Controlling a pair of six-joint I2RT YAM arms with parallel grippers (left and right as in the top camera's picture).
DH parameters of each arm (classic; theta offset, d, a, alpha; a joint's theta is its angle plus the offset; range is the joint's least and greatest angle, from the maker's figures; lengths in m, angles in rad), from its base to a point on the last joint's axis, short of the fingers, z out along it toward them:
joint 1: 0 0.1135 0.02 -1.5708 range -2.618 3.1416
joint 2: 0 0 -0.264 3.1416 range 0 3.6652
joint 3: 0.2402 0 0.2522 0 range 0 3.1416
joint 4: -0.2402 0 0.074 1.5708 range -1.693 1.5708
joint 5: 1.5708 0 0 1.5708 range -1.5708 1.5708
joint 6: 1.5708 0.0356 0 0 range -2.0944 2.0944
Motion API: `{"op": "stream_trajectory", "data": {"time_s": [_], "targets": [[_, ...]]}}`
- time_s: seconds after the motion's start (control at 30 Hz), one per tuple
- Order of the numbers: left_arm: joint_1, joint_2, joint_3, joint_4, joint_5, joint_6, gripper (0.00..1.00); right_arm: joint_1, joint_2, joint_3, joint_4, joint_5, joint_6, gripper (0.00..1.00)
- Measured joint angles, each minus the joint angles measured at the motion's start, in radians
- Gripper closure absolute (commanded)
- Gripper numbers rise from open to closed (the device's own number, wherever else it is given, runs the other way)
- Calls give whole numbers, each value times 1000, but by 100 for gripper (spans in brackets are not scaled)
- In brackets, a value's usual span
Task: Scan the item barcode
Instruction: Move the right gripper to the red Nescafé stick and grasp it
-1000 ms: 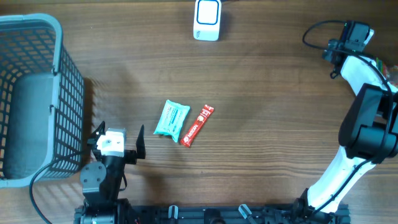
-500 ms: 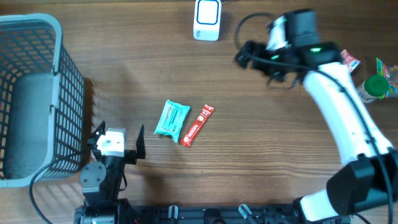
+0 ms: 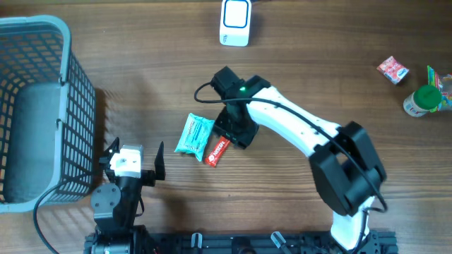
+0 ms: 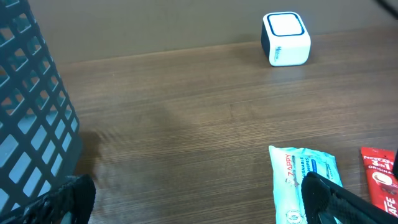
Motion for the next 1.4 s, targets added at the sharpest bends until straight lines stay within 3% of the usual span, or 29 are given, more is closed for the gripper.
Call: {"op": "stream_trajectory", "data": {"time_s": [0.1, 0.63, 0.73, 0.8, 0.97, 1.07, 1.27, 1.4], "targets": [[0, 0, 0, 0, 0, 0, 0, -3, 40, 0, 2, 7, 61, 53], [0, 0, 0, 0, 0, 0, 0, -5, 107, 5, 134, 10, 145, 55], [0, 0, 0, 0, 0, 0, 0, -5, 109, 6, 136, 6, 147, 72], [0, 0, 0, 0, 0, 0, 0, -5, 114, 8, 126, 3, 146, 95], [0, 0, 0, 0, 0, 0, 0, -5, 119, 16, 45, -18, 136, 96], [0, 0, 0, 0, 0, 0, 0, -16, 124, 14, 26, -134, 101, 96], [0, 0, 0, 0, 0, 0, 0, -108, 135, 14, -119, -671, -10, 96], [0, 0, 0, 0, 0, 0, 0, -148, 135, 13, -184, -806, -94, 96]]}}
